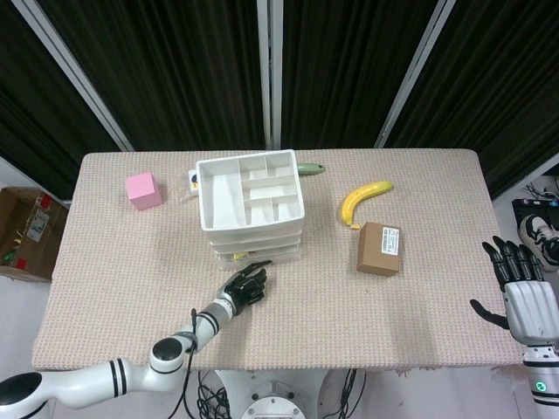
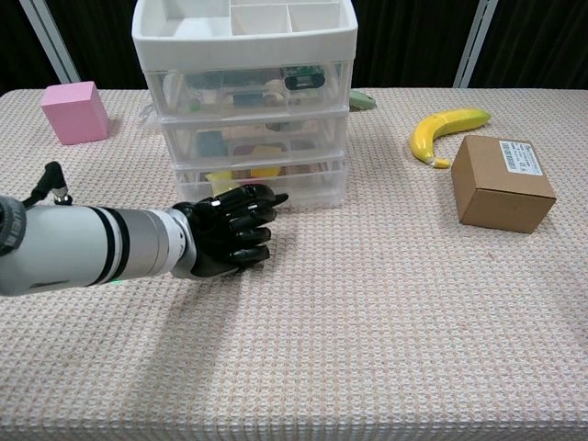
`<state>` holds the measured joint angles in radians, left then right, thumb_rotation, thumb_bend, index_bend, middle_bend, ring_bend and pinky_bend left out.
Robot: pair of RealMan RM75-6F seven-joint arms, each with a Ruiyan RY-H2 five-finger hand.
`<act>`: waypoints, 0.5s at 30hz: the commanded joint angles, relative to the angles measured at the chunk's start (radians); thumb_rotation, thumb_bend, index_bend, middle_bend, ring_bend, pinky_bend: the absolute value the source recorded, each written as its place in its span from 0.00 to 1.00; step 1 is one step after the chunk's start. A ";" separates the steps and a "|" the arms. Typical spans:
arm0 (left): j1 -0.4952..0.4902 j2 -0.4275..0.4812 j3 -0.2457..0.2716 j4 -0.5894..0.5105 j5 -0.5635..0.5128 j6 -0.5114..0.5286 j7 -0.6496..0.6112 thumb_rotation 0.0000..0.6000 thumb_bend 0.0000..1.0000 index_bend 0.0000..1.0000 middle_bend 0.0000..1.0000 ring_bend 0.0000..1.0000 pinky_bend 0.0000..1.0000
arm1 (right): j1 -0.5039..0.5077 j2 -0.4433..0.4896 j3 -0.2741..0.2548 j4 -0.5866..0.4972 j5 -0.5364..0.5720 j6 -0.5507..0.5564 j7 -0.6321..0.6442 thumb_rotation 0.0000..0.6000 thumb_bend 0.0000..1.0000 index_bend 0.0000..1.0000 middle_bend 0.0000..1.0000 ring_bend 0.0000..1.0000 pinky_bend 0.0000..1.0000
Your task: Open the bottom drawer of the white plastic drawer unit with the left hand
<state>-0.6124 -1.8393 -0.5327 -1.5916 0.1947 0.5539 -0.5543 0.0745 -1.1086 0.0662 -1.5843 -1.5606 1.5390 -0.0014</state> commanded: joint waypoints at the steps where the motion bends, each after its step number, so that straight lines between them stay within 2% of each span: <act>1: 0.007 0.010 0.011 -0.024 0.013 0.003 -0.003 1.00 0.50 0.38 0.82 0.91 1.00 | 0.000 -0.001 0.000 0.000 -0.001 0.001 0.000 1.00 0.07 0.00 0.01 0.00 0.02; 3: 0.012 0.017 0.021 -0.044 0.032 0.011 0.002 1.00 0.50 0.33 0.82 0.91 1.00 | 0.001 -0.001 0.000 -0.001 -0.002 -0.001 -0.001 1.00 0.07 0.00 0.01 0.00 0.02; 5: 0.012 0.023 0.035 -0.061 0.050 0.033 0.013 1.00 0.50 0.21 0.80 0.91 1.00 | 0.002 -0.001 0.000 -0.001 -0.002 -0.002 0.000 1.00 0.07 0.00 0.01 0.00 0.02; 8: 0.010 0.028 0.055 -0.084 0.076 0.089 0.037 1.00 0.50 0.10 0.79 0.91 1.00 | 0.002 -0.002 0.000 0.000 -0.004 -0.001 0.003 1.00 0.07 0.00 0.01 0.00 0.02; 15: 0.011 0.065 0.128 -0.153 0.145 0.200 0.130 1.00 0.50 0.08 0.76 0.90 1.00 | 0.002 -0.005 0.000 0.011 -0.002 -0.001 0.015 1.00 0.07 0.00 0.01 0.00 0.02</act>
<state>-0.6020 -1.7911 -0.4321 -1.7190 0.3102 0.7233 -0.4570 0.0762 -1.1131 0.0663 -1.5745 -1.5627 1.5380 0.0128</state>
